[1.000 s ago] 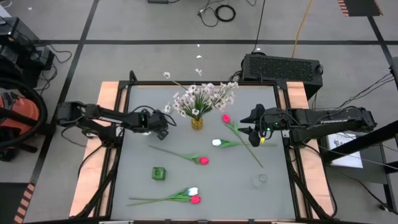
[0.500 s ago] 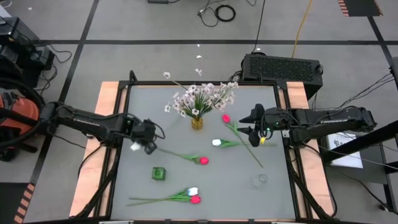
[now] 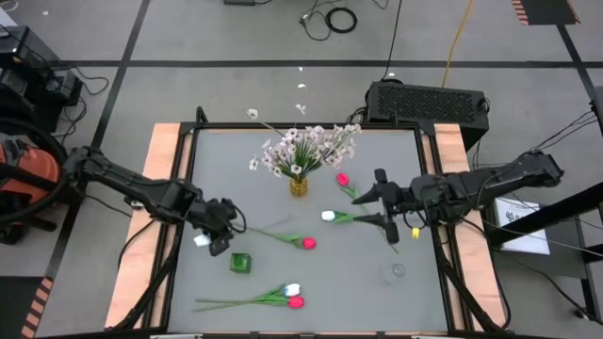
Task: Sort flowers into vase by color
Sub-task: Put the top left white flower into the green vase
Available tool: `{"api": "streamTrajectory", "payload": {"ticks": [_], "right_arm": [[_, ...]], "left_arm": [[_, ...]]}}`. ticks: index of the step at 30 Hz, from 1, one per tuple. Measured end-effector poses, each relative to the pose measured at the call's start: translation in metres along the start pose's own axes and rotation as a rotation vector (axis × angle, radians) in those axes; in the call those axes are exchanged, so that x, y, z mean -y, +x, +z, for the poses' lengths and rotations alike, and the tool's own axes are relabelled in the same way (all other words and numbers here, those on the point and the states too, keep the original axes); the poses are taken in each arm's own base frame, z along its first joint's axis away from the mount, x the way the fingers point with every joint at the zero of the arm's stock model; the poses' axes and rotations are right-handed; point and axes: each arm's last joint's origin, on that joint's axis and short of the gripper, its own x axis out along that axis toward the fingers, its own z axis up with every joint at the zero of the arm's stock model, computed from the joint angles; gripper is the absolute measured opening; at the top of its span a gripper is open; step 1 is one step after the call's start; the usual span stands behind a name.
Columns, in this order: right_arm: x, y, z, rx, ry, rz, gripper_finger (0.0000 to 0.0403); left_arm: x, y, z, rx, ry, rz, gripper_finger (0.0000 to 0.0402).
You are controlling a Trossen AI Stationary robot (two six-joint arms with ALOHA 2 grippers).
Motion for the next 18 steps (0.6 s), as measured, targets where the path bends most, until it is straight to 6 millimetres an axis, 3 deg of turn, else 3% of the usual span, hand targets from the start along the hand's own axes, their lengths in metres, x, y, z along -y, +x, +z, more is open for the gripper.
{"api": "streamTrajectory", "payload": {"ticks": [4,8,18], "right_arm": [[-0.018,0.016,0.018,-0.007,-0.043,0.047,0.0199],[-0.039,0.046,0.030,-0.051,-0.125,0.043,0.0199],[-0.080,0.139,0.037,-0.173,-0.368,-0.067,0.0199]], "left_arm": [[0.016,-0.024,0.014,0.058,0.059,-0.059,0.0012],[0.025,-0.040,0.022,0.118,0.101,-0.083,0.0012],[0.041,-0.034,0.046,0.384,0.264,-0.058,0.0021]]}}
